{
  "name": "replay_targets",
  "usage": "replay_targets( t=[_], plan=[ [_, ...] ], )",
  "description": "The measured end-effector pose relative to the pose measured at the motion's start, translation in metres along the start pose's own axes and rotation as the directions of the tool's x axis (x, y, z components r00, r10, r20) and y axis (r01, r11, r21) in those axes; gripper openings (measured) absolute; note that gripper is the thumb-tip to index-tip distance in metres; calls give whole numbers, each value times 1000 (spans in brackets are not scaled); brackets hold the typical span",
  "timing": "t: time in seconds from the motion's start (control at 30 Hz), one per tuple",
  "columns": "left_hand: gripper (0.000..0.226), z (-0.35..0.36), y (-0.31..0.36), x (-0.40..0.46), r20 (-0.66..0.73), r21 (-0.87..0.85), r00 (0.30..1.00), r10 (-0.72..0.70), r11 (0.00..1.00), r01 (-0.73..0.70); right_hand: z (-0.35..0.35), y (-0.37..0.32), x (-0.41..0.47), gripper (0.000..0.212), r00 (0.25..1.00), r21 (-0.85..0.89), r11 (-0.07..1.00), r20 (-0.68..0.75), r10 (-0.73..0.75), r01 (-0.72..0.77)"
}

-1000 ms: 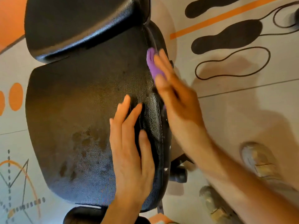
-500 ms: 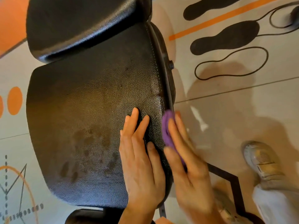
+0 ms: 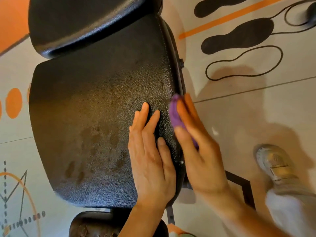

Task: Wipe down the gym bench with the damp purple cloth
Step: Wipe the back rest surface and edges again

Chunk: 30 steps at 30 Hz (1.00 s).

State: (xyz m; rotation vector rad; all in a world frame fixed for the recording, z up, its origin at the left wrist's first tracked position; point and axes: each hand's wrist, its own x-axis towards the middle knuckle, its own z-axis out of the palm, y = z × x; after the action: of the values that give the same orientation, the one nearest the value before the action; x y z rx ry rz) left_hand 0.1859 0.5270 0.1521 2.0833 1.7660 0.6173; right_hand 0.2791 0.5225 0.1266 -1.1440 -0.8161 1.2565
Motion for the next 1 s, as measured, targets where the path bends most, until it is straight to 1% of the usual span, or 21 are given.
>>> replay_targets(
  t=[0.03,0.1,0.17,0.23,0.27,0.3,0.37,0.4,0.43,0.5,0.57,0.6,0.63,0.7,0.73,0.77,0.8,0.83,0.9,0.93,1.0],
  plan=[
    [43,0,0,-1,-2,-2,1000,1,1000,-1,-2,-5,25,43,1000,14,1000,-5,14,-14],
    [44,-1,0,-1,-5,-13,1000,4,1000,-4,-5,-16,79,43,999,-6,999,29,38,-38],
    [44,-1,-1,0,12,-17,1000,4,1000,-3,-6,-20,95,44,1000,0,1000,18,1,-1],
    [43,-3,-2,1,41,-30,999,9,1000,-8,-5,-12,62,45,1000,43,999,-7,-25,25],
    [44,-6,-3,-1,64,-35,998,10,999,-8,-3,-6,29,44,1000,61,998,-18,-13,14],
    [44,-9,-4,-5,85,-26,996,10,1000,-7,0,2,-8,43,999,29,1000,-46,-7,8],
    [45,-20,-11,-20,113,21,994,8,1000,-10,14,12,-81,41,994,-168,985,-98,-54,37],
    [46,-26,-16,-30,132,46,991,7,999,-13,21,13,-99,42,991,-228,972,-105,-79,53],
    [47,-31,-21,-40,160,66,987,9,998,-19,26,13,-96,42,989,-211,976,-119,-84,58],
    [49,-38,-31,-54,220,82,975,19,996,-38,26,8,-48,40,985,-79,996,-165,-58,45],
    [49,-39,-37,-57,239,89,970,31,995,-54,13,-5,21,42,970,-100,995,-237,-48,24],
    [49,-38,-38,-56,237,91,971,38,994,-61,11,-8,39,42,964,-108,994,-260,-57,30],
    [49,-36,-38,-56,239,95,970,42,993,-66,15,-9,34,43,960,-93,995,-276,-56,32],
    [49,-36,-39,-57,237,88,970,52,993,-75,34,9,-30,45,950,-35,999,-312,-22,11],
    [49,-36,-40,-58,232,86,971,55,993,-76,47,14,-71,47,947,-18,999,-319,31,-39],
    [49,-36,-41,-58,227,91,972,55,993,-78,58,19,-107,49,935,-30,995,-346,79,-95],
    [49,-36,-41,-58,231,95,971,58,992,-81,65,20,-132,51,922,-85,988,-377,89,-130],
    [49,-35,-41,-57,233,97,971,60,992,-85,66,23,-140,51,918,-152,981,-394,54,-123],
    [49,-34,-40,-57,224,100,973,62,991,-86,53,16,-106,45,929,-189,982,-364,-68,-2],
    [49,-34,-39,-56,214,104,975,57,991,-81,45,10,-74,40,936,-179,982,-332,-119,61],
    [47,-34,-35,-56,209,112,977,48,991,-73,26,7,15,36,935,-259,959,-299,-189,111]
  ],
)
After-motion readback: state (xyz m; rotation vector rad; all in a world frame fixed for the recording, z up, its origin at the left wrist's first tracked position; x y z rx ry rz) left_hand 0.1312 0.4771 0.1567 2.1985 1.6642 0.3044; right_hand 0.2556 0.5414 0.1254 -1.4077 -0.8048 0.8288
